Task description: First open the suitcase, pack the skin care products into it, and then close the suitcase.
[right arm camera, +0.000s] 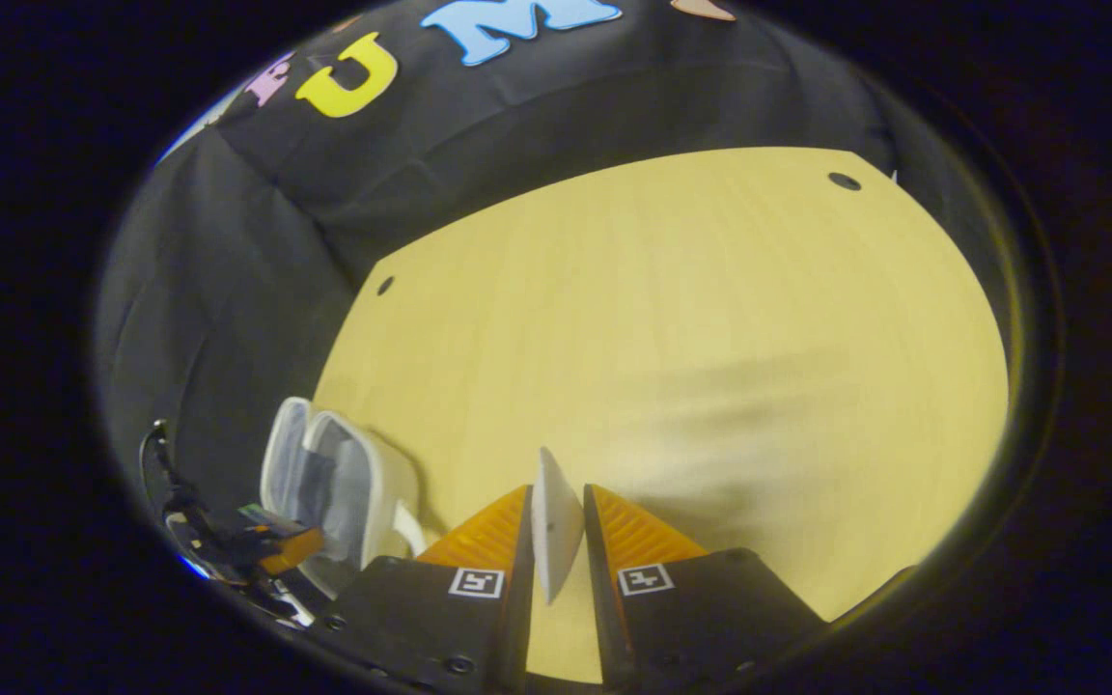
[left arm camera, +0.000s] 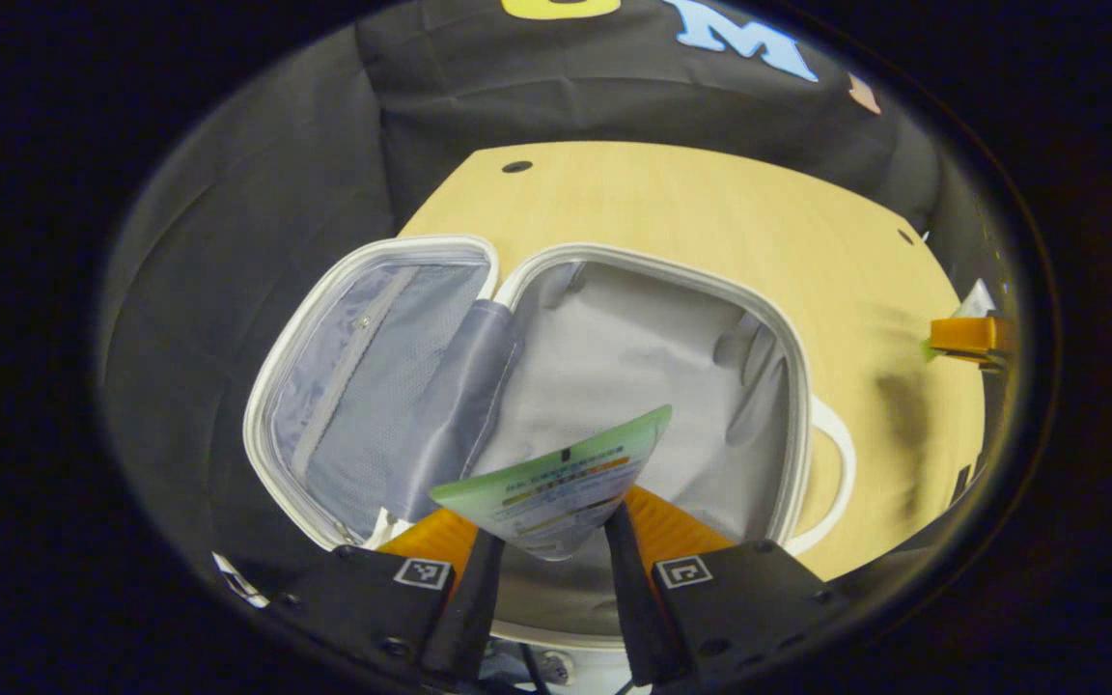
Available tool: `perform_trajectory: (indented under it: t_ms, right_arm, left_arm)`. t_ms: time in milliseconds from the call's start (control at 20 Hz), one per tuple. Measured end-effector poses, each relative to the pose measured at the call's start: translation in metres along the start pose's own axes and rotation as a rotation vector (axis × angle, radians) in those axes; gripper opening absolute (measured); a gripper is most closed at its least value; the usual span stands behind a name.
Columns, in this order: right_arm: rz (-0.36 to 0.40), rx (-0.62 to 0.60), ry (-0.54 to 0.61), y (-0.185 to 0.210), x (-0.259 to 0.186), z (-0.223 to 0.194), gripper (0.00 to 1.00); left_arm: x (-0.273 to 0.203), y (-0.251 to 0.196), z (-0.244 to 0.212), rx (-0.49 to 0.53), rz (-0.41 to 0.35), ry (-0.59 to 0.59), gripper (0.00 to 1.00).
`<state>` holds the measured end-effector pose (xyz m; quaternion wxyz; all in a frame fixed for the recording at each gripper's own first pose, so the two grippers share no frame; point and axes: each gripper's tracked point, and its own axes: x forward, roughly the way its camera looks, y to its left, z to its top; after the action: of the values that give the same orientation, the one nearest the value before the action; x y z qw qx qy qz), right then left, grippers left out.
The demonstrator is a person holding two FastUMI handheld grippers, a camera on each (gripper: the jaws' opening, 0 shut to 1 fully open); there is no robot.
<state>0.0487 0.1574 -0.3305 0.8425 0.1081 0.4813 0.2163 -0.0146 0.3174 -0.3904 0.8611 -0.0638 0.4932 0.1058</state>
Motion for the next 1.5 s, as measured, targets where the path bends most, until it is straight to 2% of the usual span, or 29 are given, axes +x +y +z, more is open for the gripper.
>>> perform_trajectory:
  t_ms: [100,150,200,250,300,400,450,550,600,650,700,800,850,900,1050,1150,1250,1350,1500]
  right_arm:
    - [0.065,-0.088,0.056,0.043,-0.004,-0.022,0.28]
    - [0.092,-0.135,0.075,0.064,-0.001,-0.032,0.24]
    - [0.128,-0.159,0.097,0.086,0.000,-0.041,0.24]
    - [0.168,-0.159,0.121,0.109,-0.001,-0.053,0.28]
    - [0.213,-0.146,0.148,0.130,-0.001,-0.063,0.24]
    - [0.299,-0.120,0.218,0.166,-0.001,-0.090,0.28]
    - [0.318,-0.118,0.244,0.178,0.002,-0.099,0.28]
    - [0.300,-0.130,0.290,0.188,0.016,-0.112,0.28]
    - [0.289,-0.126,0.306,0.194,0.023,-0.114,0.24]
    - [0.286,-0.108,0.322,0.200,0.027,-0.117,0.24]
    - [0.277,-0.076,0.335,0.205,0.033,-0.114,0.28]
    - [0.223,-0.026,0.353,0.206,0.053,-0.112,0.28]
    - [0.183,-0.024,0.347,0.201,0.062,-0.109,0.23]
    - [0.154,-0.031,0.331,0.196,0.070,-0.103,0.33]
    - [0.116,-0.045,0.305,0.185,0.072,-0.090,0.91]
    - [0.106,-0.050,0.289,0.176,0.065,-0.085,0.91]
    - [0.096,-0.062,0.277,0.162,0.052,-0.082,0.91]
    - [0.045,-0.097,0.261,0.136,0.039,-0.083,0.91]
    - [-0.033,-0.103,0.241,0.099,0.014,-0.084,0.91]
  left_arm:
    - [-0.003,0.004,0.015,0.069,-0.003,-0.031,0.71]
    - [-0.008,0.007,0.027,0.112,0.006,-0.071,0.77]
    - [-0.012,0.011,0.037,0.154,0.011,-0.117,1.00]
    - [-0.021,0.015,0.050,0.187,0.023,-0.165,1.00]
    - [-0.030,0.020,0.062,0.212,0.029,-0.211,1.00]
    - [-0.045,0.028,0.075,0.250,0.013,-0.278,1.00]
    - [-0.052,0.035,0.080,0.267,0.008,-0.307,1.00]
    - [-0.061,0.065,0.081,0.269,0.035,-0.337,1.00]
    - [-0.063,0.083,0.079,0.252,0.055,-0.340,1.00]
    - [-0.064,0.102,0.074,0.224,0.074,-0.338,1.00]
    - [-0.065,0.122,0.070,0.185,0.091,-0.335,1.00]
    - [-0.069,0.167,0.057,0.091,0.125,-0.313,1.00]
    - [-0.070,0.192,0.051,0.037,0.144,-0.305,1.00]
    - [-0.070,0.217,0.045,-0.028,0.159,-0.297,1.00]
    - [-0.063,0.275,0.036,-0.257,0.118,-0.293,1.00]
    - [-0.047,0.314,0.030,-0.418,0.092,-0.270,0.96]
    - [-0.025,0.351,0.023,-0.547,0.083,-0.226,0.99]
    - [-0.004,0.375,0.023,-0.676,0.054,-0.181,0.99]
    - [0.031,0.402,0.048,-0.911,-0.023,-0.196,0.96]
